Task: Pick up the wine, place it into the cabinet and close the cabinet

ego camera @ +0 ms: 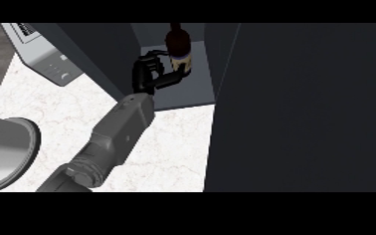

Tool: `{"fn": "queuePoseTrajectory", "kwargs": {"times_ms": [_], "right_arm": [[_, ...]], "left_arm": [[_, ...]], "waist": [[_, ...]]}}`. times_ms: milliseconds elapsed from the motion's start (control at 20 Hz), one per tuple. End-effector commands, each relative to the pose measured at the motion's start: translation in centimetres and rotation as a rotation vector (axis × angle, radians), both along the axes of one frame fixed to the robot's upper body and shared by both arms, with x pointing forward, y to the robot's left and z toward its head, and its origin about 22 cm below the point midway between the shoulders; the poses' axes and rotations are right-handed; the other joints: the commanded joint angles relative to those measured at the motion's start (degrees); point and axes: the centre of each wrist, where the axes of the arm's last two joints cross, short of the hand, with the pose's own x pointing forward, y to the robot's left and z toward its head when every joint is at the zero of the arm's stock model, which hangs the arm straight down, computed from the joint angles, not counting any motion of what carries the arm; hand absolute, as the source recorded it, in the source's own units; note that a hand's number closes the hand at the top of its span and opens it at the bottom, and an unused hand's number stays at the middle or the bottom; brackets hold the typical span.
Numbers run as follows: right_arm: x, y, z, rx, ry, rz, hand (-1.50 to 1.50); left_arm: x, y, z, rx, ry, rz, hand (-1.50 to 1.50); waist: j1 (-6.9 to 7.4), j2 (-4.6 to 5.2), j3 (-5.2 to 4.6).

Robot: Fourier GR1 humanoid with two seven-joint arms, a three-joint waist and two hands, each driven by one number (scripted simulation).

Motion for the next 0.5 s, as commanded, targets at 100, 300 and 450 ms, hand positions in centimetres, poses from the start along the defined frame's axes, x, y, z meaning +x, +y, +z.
{"fn": "queuePoseTrajectory", "kwargs": {"times_ms": [100,300,450], "right_arm": [[-0.8,-0.5,0.3,0.006,-0.014,0.032,-1.5],[-0.6,0.3,-0.1,0.014,-0.002,0.065,-1.5],[-0.6,-0.3,0.1,0.018,0.006,0.05,-1.5]], "left_arm": [[-2.1,1.4,-3.1,-0.052,0.005,0.009,1.5],[-2.3,1.4,-3.3,-0.086,0.038,-0.011,1.5],[-3.0,1.8,-4.2,-0.06,0.047,-0.013,1.5]], "waist": [[-1.28,0.17,-0.03],[-2.23,-0.07,-0.06],[-2.32,-0.23,-0.03]]}}
